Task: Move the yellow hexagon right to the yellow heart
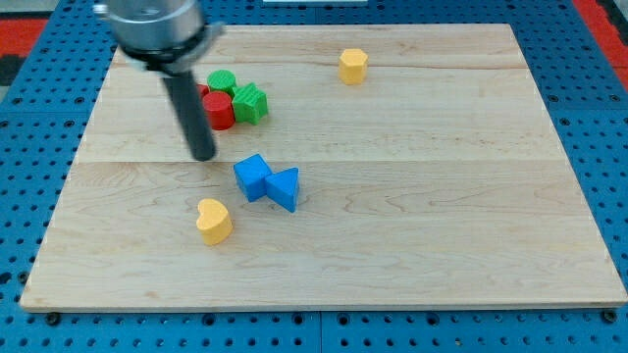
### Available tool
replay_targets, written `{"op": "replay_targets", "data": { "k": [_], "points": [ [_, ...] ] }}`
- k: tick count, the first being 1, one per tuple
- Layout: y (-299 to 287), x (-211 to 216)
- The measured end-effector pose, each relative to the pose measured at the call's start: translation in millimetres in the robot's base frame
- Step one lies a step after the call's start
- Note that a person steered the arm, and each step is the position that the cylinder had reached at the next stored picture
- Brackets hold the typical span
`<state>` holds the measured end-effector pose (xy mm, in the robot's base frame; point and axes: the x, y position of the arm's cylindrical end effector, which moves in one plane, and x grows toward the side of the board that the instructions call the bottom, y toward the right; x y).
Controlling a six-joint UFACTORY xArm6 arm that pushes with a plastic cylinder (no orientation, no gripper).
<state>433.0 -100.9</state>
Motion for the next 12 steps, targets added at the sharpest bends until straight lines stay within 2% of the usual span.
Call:
{"op": "replay_targets", "data": {
  "k": [1, 2, 4, 5, 6, 7, 8, 9, 10, 11, 12],
  "points": [
    [71, 8],
    [65, 26],
    [4, 31],
    [62, 10],
    [140, 10],
    [106, 69],
    [31, 72],
    [69, 66],
    [158, 10],
    [217, -67],
    [226, -146]
  ]
}}
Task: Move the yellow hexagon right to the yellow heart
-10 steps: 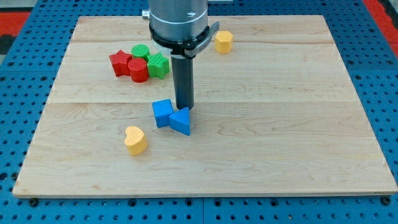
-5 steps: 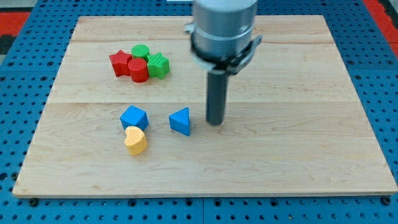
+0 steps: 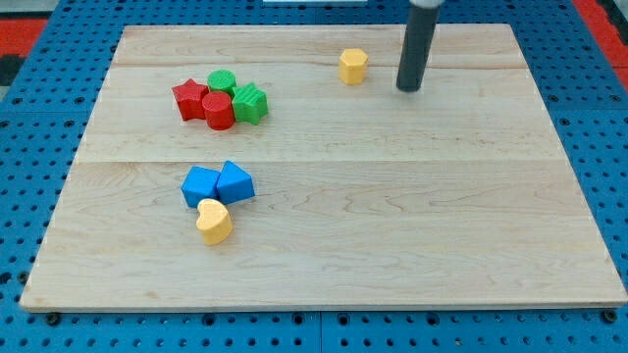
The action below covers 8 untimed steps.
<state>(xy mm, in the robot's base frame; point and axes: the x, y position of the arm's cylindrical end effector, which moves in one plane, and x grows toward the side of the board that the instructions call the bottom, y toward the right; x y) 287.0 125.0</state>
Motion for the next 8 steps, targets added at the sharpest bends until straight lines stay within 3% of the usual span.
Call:
{"op": "replay_targets", "data": {
  "k": [1, 2, 3, 5, 6, 7, 8],
  "points": [
    [-42, -24],
    [-92, -16],
    [-71, 4],
    [-78, -39],
    [-129, -3],
    [-124, 68],
    [-116, 81]
  ]
}}
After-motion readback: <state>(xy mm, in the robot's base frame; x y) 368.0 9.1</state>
